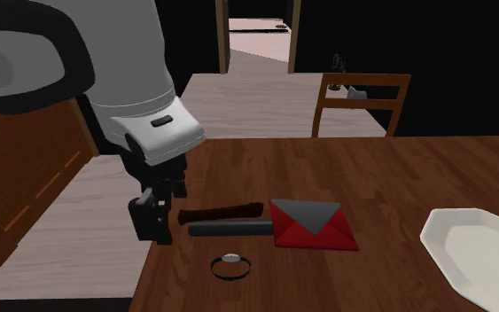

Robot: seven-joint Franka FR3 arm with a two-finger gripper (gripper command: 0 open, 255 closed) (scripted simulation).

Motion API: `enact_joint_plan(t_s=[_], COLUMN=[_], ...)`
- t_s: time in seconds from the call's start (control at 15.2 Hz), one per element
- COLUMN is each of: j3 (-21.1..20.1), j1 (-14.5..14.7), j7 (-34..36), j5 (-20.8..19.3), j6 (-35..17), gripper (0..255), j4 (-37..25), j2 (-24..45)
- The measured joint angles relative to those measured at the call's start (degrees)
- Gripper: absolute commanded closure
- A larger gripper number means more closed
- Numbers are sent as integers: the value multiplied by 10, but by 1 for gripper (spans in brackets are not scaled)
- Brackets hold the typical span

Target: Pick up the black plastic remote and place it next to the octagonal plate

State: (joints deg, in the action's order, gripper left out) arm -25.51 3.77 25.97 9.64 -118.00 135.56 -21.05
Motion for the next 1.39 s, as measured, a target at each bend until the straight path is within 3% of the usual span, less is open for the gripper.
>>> enact_joint_plan(t_s=[0.26,0.59,0.92,1.39], j3=[-47,-89,-95,-91], j1=[0,3,12,15], j7=[59,144,187,203], j5=[-30,-103,-148,-171], j6=[-48,-93,-129,-160], gripper=[0,0,0,0], j4=[-21,-62,-69,-58], j2=[80,196,254,280])
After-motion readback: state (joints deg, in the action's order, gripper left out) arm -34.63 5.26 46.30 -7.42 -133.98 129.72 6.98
